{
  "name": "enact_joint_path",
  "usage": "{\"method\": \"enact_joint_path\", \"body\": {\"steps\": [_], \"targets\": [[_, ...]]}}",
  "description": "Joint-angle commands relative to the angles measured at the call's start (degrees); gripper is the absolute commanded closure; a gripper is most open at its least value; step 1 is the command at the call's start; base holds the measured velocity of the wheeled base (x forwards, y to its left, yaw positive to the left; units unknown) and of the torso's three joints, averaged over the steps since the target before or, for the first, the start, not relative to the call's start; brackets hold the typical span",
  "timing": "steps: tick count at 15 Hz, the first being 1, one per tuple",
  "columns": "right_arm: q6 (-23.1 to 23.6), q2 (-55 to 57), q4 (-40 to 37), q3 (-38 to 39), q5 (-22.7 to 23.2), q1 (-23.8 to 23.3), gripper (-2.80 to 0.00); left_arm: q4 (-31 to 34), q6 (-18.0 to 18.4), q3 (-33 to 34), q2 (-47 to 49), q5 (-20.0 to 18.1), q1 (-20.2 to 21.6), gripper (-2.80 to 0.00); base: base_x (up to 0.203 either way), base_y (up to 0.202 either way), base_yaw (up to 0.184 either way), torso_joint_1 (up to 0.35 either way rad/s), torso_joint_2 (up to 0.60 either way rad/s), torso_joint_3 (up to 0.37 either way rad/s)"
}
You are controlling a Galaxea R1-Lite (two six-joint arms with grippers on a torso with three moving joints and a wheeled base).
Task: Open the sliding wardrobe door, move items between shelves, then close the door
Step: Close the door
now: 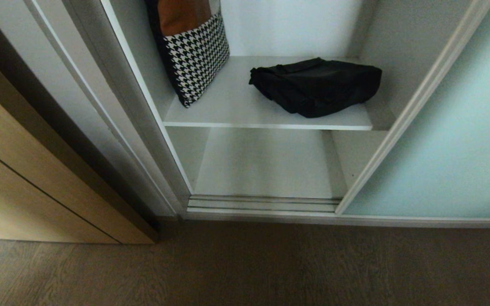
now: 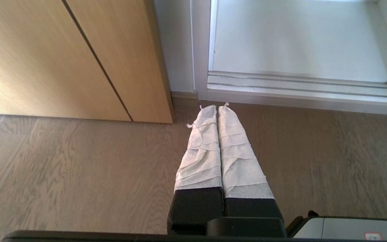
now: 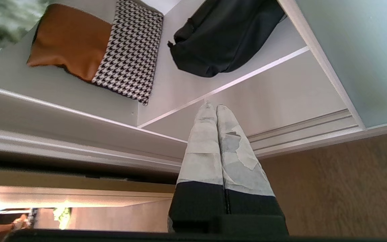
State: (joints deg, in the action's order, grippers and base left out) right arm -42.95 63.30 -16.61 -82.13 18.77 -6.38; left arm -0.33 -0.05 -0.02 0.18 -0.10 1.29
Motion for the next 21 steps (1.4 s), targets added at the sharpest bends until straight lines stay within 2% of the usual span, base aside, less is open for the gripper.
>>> {"method": "enact_joint_path", "body": {"steps": [1,3,7,12,14,21], "targets": [[-1.3,4.7,1.5,-0.3,2.0,-3.2,0.00,0.0,0.0,0.0,0.0,0.0,0.0,0.00,0.000,0.000,0.000,0.000,0.00,0.000],[-3.4,7.7,3.9,-0.9,2.3,-3.9,0.00,0.0,0.0,0.0,0.1,0.0,0.0,0.00,0.000,0.000,0.000,0.000,0.00,0.000],[-3.9,12.9,4.7,-2.8,4.3,-4.4,0.00,0.0,0.0,0.0,0.1,0.0,0.0,0.00,0.000,0.000,0.000,0.000,0.00,0.000],[-4.1,18.3,8.5,-3.8,4.0,-4.6,0.00,0.0,0.0,0.0,0.0,0.0,0.0,0.00,0.000,0.000,0.000,0.000,0.00,0.000],[-5.7,20.3,10.5,-4.7,4.1,-6.3,0.00,0.0,0.0,0.0,0.0,0.0,0.0,0.00,0.000,0.000,0.000,0.000,0.00,0.000],[-6.4,25.4,10.6,-9.6,4.2,-6.8,0.00,0.0,0.0,0.0,0.0,0.0,0.0,0.00,0.000,0.000,0.000,0.000,0.00,0.000]]}}
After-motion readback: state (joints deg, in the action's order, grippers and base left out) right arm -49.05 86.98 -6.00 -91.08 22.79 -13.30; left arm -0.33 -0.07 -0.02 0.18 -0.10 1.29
